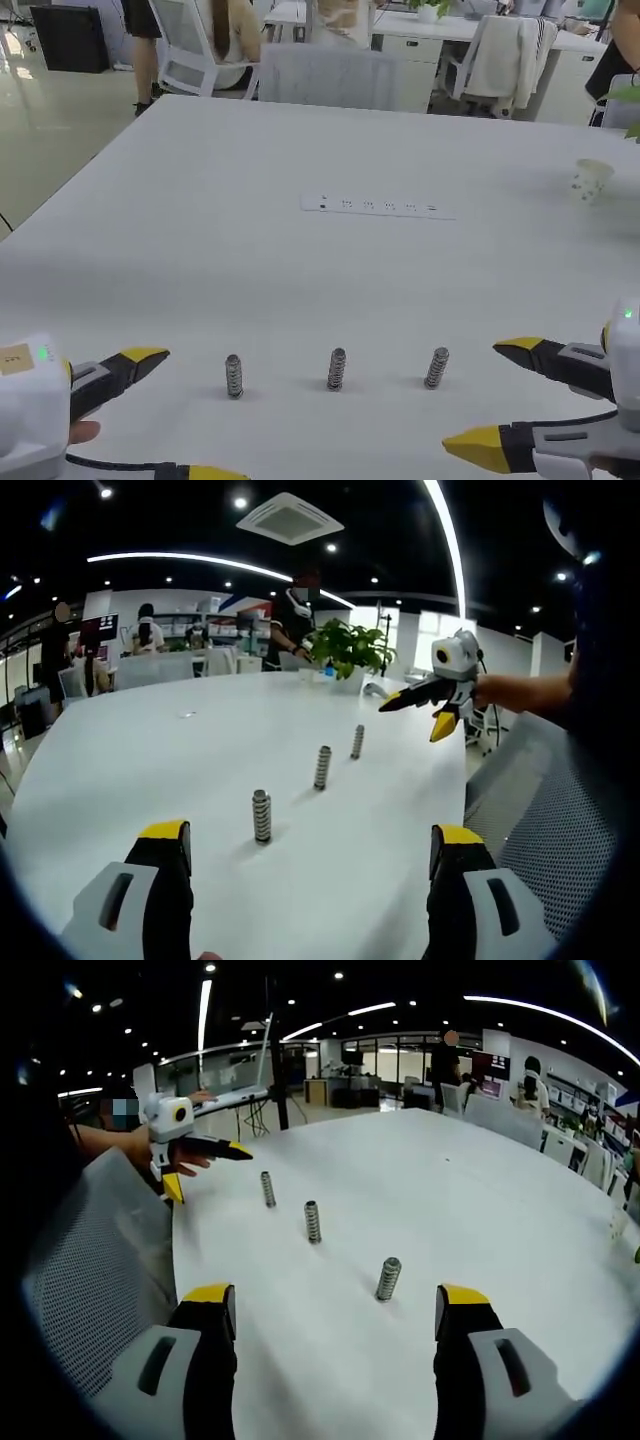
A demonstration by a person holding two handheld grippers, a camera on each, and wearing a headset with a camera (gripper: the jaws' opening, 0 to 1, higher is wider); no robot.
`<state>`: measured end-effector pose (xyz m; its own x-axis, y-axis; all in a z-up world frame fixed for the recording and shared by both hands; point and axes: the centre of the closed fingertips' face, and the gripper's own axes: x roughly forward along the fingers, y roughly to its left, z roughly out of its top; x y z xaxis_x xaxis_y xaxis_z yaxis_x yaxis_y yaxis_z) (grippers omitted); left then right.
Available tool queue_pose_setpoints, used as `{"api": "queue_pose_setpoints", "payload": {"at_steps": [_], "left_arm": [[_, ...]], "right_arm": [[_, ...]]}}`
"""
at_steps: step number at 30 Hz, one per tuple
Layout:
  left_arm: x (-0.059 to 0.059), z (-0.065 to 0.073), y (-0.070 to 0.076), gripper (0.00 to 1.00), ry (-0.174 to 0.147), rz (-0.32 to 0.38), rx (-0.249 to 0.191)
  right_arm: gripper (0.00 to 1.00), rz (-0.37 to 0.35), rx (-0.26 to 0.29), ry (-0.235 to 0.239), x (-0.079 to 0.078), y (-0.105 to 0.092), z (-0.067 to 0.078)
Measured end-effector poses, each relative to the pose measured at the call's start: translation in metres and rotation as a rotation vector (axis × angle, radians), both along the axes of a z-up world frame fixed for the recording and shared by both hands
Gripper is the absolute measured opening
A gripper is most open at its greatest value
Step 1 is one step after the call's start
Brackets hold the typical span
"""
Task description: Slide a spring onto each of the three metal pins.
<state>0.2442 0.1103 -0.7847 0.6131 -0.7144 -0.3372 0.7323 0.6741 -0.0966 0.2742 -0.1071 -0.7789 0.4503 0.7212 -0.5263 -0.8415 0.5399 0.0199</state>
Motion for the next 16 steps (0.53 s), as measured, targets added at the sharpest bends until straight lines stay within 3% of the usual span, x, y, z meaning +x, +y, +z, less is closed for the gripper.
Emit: {"api": "queue_pose_setpoints", "payload": {"at_steps": [16], "left_arm": [[-0.0020,0.0020,-0.0013,0.97,-0.006,-0.007,0.003]], "right_arm": [[0.82,0.000,-0.008,-0.001,-0.0042,-0.0004,0.0022]]}}
